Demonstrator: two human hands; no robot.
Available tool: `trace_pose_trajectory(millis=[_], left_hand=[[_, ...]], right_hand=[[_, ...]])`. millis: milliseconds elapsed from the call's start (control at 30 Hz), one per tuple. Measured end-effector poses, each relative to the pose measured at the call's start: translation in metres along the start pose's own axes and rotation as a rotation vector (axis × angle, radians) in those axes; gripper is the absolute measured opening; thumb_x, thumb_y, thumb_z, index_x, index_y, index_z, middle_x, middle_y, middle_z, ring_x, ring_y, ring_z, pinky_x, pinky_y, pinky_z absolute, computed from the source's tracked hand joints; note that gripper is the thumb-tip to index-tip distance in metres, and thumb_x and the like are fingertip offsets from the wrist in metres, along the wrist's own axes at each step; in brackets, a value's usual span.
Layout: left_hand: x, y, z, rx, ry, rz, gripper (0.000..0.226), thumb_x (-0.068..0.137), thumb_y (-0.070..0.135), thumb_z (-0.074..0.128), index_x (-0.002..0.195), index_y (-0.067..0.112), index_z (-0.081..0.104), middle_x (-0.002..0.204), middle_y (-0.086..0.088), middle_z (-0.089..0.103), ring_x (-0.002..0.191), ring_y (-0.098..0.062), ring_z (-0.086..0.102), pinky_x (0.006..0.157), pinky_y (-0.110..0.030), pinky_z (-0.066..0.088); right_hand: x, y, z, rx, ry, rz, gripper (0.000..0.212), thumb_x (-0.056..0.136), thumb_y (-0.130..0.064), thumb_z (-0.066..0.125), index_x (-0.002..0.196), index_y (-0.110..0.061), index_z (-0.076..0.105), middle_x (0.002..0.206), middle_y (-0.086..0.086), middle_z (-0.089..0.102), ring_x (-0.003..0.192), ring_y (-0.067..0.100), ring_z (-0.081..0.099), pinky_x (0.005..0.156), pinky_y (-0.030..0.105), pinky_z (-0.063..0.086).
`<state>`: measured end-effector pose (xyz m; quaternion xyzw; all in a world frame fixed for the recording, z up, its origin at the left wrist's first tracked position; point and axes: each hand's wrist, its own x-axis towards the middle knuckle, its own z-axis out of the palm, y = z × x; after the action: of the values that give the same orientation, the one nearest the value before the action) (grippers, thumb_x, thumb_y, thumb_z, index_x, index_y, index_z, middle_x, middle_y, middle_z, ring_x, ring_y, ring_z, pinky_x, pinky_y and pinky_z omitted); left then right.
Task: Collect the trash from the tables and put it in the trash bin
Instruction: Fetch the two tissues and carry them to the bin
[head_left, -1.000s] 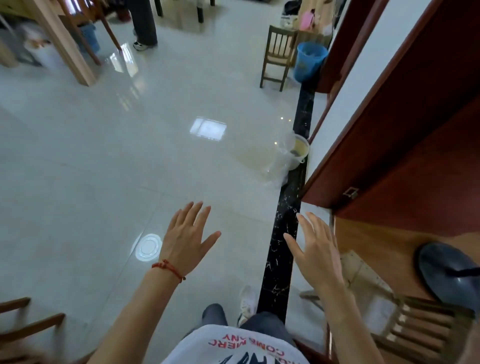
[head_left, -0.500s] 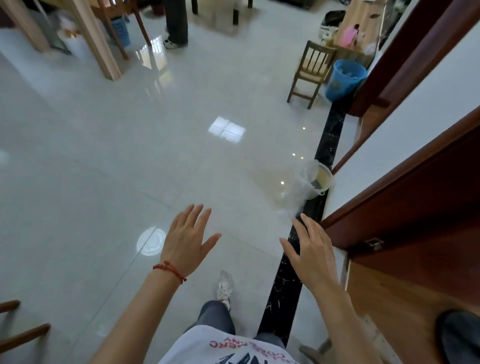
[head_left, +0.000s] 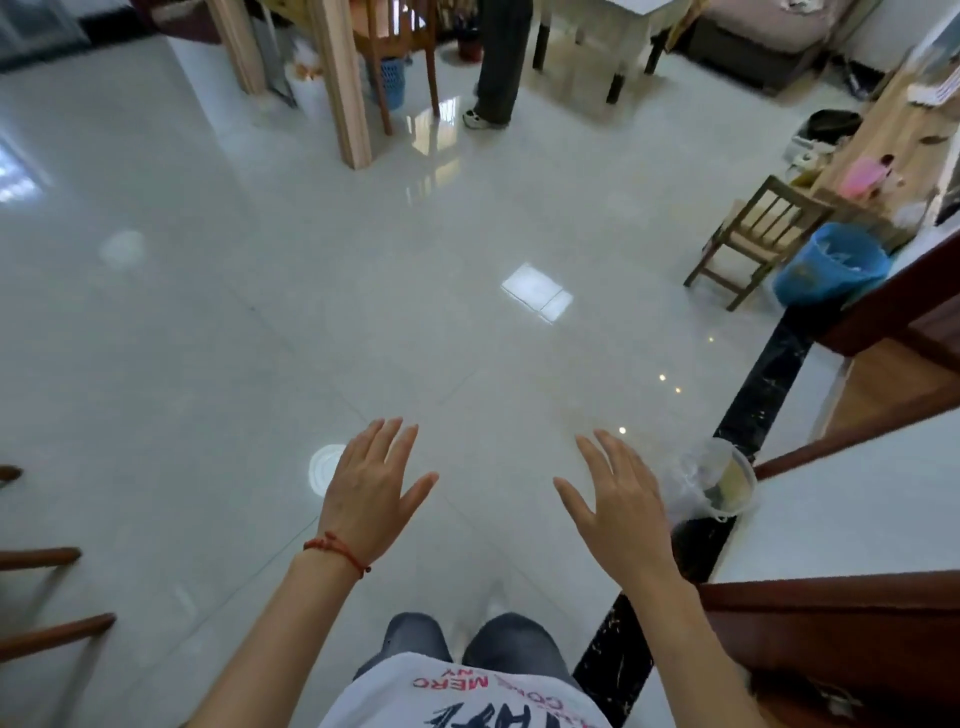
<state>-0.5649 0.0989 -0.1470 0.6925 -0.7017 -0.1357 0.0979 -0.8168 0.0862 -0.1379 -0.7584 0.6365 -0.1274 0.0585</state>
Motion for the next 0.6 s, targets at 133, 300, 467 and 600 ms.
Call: trace_pose_trajectory(millis=[133,300,467,600], left_hand=[[0.009,-0.03,-0.01,-0.006,0.039,-0.153,0.075,0.093,0.056,0.013,0.114,0.0,0.059,0.112,-0.02,0.064,0.105,-0.038,0.06,0.089,-0.05,0.048],[0.02,-0.068,-0.024,-0.02,0.119,-0.37,0.072,0.093,0.055,0.016,0.114,0.001,0.058,0.112,-0.02,0.063,0.105,-0.038,0.06,0.089,-0.048,0.048],[0.041,-0.098,-0.038,-0.002,0.167,-0.553,0.072,0.093,0.055,0.016,0.115,0.001,0.057,0.113,-0.021,0.063,0.106,-0.038,0.059,0.09,-0.048,0.048],[0.069,-0.117,-0.049,0.009,0.183,-0.648,0.075,0.093,0.056,0.014,0.117,0.0,0.056,0.115,-0.022,0.062,0.108,-0.039,0.058,0.09,-0.049,0.048]], right_hand=[[0.061,-0.024,0.014,0.05,-0.049,-0.17,0.055,0.086,-0.046,0.039,0.12,-0.008,0.057,0.122,0.016,0.059,0.111,0.033,0.057,0.091,0.044,0.045],[0.134,-0.068,0.035,0.106,-0.115,-0.387,0.054,0.086,-0.047,0.04,0.122,-0.009,0.055,0.124,0.016,0.058,0.113,0.033,0.056,0.092,0.044,0.045],[0.204,-0.109,0.053,0.135,-0.176,-0.573,0.054,0.087,-0.047,0.042,0.123,-0.009,0.054,0.127,0.016,0.056,0.115,0.033,0.054,0.094,0.043,0.044],[0.257,-0.134,0.061,0.177,-0.18,-0.662,0.053,0.087,-0.046,0.046,0.123,-0.008,0.055,0.126,0.016,0.057,0.115,0.033,0.054,0.094,0.043,0.043]])
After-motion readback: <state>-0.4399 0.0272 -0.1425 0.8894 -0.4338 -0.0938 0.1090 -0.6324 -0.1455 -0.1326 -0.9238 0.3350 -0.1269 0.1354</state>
